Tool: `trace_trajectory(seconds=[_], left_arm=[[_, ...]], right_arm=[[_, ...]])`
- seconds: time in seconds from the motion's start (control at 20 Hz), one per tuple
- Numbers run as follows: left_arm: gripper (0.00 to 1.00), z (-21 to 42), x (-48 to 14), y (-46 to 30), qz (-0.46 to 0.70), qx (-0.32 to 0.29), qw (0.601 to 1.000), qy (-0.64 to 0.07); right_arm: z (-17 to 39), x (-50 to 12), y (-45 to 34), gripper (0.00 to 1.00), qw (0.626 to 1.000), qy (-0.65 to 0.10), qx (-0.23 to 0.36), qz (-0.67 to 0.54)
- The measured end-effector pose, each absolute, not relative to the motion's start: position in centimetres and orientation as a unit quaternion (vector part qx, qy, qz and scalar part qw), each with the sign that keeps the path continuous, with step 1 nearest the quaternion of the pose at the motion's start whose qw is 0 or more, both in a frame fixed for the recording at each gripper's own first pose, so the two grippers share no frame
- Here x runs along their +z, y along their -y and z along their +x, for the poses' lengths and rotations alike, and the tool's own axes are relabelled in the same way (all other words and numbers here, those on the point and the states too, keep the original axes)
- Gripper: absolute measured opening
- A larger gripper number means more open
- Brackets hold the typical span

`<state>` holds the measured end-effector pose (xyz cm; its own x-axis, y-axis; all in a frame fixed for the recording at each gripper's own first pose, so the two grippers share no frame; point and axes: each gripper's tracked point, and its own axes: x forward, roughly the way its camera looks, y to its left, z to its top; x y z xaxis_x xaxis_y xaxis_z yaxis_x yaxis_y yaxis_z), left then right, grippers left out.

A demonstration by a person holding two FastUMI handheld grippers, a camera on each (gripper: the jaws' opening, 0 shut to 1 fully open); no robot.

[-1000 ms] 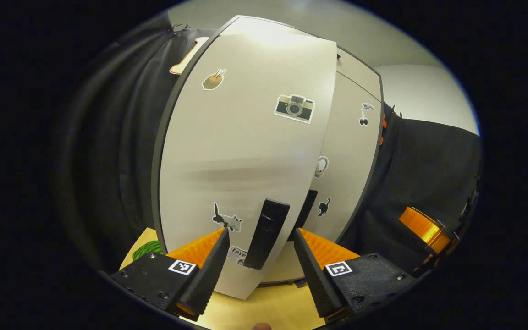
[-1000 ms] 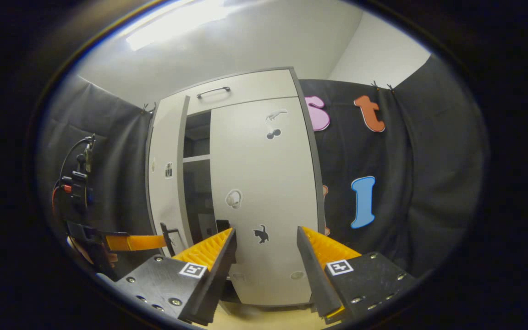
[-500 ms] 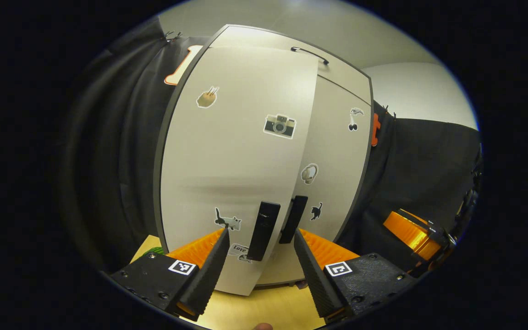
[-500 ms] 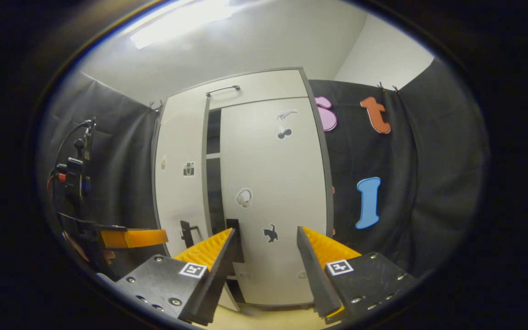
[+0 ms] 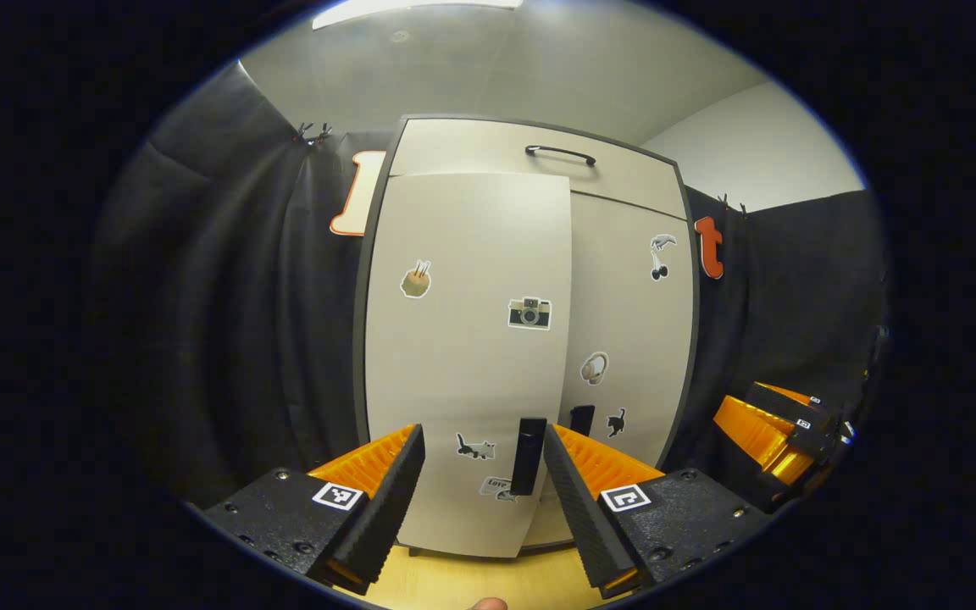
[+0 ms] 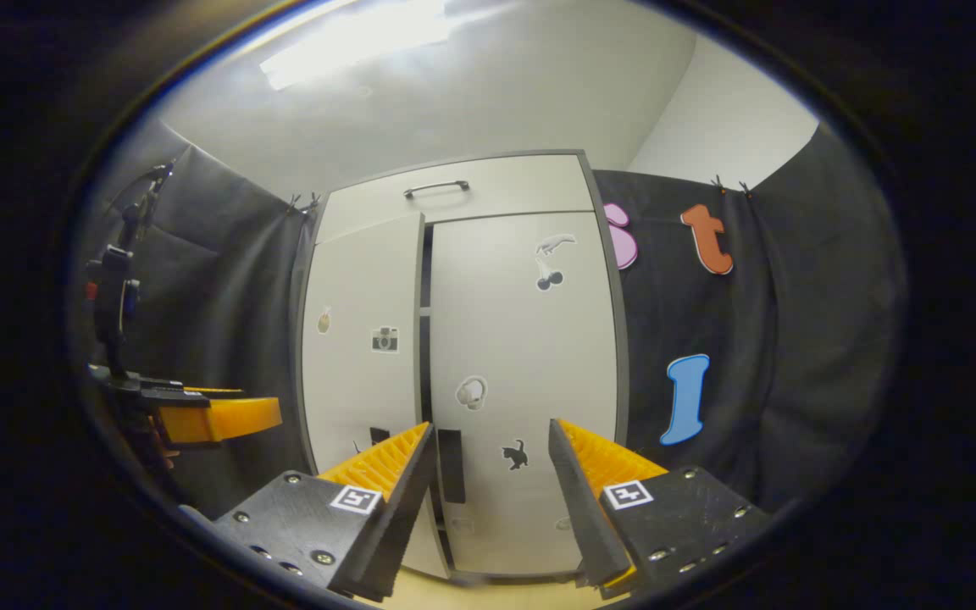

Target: Grab one shoe with the right hand and put it into the shoe cabinet, grab the other shoe with the left hand and put it into the shoe cabinet; then close the right door with the right hand and the left door with the left hand.

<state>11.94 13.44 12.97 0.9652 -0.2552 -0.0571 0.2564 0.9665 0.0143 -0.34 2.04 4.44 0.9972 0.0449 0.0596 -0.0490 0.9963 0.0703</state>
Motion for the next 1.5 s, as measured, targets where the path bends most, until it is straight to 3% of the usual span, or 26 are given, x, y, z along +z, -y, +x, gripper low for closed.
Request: trace_trajectory(seconds=[0.1, 0.25, 0.45, 1.5], left_arm=[[0.89, 11.4, 13.4, -13.4, 0.015, -0.125, 0.992, -0.018], [0.88, 11.0, 13.4, -13.1, 0.017, -0.122, 0.992, -0.015], [0.93, 10.6, 13.2, -12.6, 0.013, -0.126, 0.992, -0.012], [0.95, 12.8, 11.9, -12.3, -0.001, -0.121, 0.993, -0.020]], right_arm=[[-0.4, 4.1, -2.4, 0.81, 0.999, 0.025, 0.028, 0.035], [-0.4, 3.9, -2.8, 0.95, 0.999, 0.017, 0.034, 0.038], [-0.6, 4.2, -2.8, 0.95, 0.998, 0.022, 0.035, 0.039], [0.9, 3.0, -2.0, 0.92, 0.999, 0.012, 0.033, 0.031]])
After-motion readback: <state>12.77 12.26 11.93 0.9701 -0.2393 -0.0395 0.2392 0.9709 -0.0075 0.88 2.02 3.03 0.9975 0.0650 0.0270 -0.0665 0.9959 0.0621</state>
